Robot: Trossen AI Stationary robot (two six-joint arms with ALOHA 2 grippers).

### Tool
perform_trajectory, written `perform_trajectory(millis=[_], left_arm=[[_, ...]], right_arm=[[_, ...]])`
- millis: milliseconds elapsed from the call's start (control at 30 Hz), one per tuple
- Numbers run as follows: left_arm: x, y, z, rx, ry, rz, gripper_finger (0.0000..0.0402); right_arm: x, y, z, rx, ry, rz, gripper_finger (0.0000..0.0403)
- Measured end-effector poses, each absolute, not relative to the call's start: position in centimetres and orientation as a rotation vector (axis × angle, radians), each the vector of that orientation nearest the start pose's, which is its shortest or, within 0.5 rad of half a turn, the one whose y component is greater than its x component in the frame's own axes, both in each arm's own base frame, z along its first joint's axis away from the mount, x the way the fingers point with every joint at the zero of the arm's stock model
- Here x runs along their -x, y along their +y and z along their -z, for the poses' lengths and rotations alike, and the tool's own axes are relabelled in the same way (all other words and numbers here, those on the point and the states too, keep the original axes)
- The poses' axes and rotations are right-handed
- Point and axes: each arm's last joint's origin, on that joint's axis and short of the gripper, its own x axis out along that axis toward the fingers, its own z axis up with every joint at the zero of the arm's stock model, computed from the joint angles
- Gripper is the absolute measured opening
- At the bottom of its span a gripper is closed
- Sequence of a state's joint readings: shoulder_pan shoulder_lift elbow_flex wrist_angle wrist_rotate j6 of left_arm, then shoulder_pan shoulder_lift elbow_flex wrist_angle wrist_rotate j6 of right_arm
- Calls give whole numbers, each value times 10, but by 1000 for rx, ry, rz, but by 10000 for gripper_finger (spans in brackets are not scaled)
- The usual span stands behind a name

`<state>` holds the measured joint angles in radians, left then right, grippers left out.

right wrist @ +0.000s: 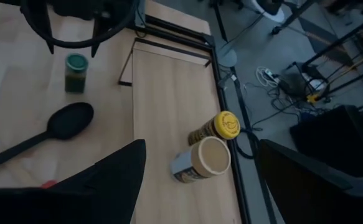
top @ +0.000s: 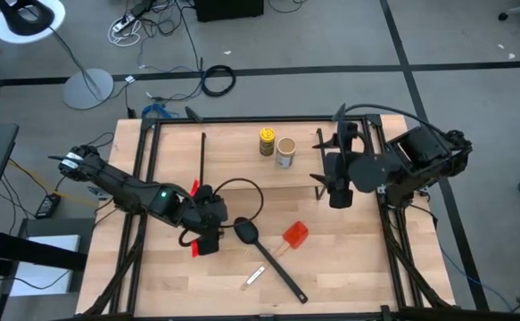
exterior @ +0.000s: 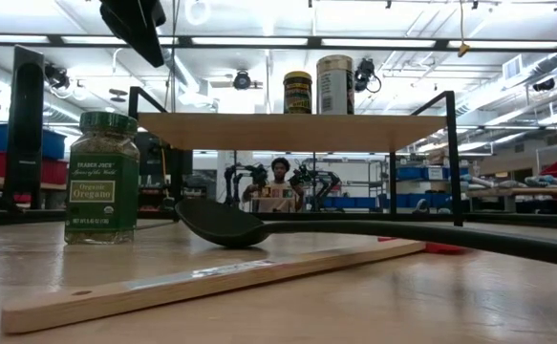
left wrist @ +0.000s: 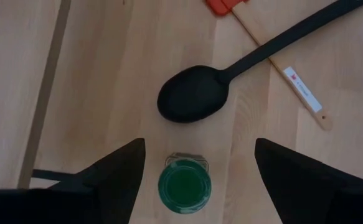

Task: Shelf spices
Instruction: Put the green seasoning bottle on the shelf

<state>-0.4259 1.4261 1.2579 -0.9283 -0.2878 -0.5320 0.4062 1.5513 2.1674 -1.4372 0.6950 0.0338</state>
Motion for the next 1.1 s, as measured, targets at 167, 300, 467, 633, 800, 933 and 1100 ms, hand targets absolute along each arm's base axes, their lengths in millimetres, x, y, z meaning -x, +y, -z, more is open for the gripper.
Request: perform_trajectory(millis=[167,300,467,633,800,933,1100], left_arm=[[-256,-107,-298,105,1014,-159,308],[-255,-107,-298,114,1018,-170,308],[-255,-106,-298,120,1018,-176,308],[-254,-106,-297,132,1033,-191,308],[-250,-108,-295,137,1070,-201,308],[-247,-112,-289,150,1098,-191,308],[-240,-113,-271,159,1155,-219,308]], right_arm=[[-226,85,-493,425,679,295,308],[-225,88,-493,418,674,288,308],[-224,88,-492,409,683,294,308],[-224,88,-492,402,682,296,308],[-224,88,-492,400,681,297,308],[-224,88,-492,398,680,297,308],[-224,87,-492,405,674,316,308]])
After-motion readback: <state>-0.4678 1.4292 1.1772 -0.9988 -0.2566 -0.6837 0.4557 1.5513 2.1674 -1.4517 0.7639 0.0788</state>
